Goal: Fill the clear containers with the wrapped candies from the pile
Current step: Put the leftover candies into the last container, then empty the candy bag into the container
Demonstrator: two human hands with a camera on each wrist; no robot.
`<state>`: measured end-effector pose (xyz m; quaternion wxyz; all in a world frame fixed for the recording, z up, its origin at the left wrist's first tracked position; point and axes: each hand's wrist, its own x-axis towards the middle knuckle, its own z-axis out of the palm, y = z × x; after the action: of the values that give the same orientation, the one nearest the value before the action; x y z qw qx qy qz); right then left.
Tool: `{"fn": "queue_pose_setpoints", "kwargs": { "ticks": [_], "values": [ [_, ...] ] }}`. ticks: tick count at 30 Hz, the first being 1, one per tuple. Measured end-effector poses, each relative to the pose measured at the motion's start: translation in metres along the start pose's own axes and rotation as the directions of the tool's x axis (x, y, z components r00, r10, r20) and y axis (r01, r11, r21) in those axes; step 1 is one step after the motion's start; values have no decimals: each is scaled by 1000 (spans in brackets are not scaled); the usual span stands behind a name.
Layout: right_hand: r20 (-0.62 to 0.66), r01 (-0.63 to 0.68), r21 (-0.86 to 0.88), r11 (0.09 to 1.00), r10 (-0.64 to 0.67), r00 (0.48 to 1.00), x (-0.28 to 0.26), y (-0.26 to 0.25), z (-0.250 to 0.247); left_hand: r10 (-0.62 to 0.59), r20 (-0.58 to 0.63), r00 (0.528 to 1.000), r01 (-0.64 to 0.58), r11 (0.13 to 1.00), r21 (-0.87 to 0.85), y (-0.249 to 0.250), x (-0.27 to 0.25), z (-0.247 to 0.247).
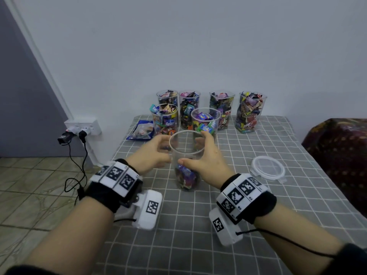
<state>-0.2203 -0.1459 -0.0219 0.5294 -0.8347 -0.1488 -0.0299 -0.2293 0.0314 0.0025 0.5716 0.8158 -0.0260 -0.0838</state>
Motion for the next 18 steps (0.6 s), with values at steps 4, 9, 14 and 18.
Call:
{"fn": "queue_pose_setpoints", "kwargs": {
  "ticks": [4,9,14,18],
  "values": [
    [26,1,-27,1000,-1,1000,8,2,-1,-72,-270,960,80,997,21,16,15,-32],
    [43,5,-21,1000,-4,999,20,5,-3,-134,-483,865,121,991,-58,30,54,-72],
    [78,13,-29,999,-11,997,27,9,-8,-159,-569,807,342,912,229,20,103,-98],
    [81,38,-22,999,-36,996,30,14,-9,-232,-573,786,494,793,356,-2,139,-100]
  ]
}}
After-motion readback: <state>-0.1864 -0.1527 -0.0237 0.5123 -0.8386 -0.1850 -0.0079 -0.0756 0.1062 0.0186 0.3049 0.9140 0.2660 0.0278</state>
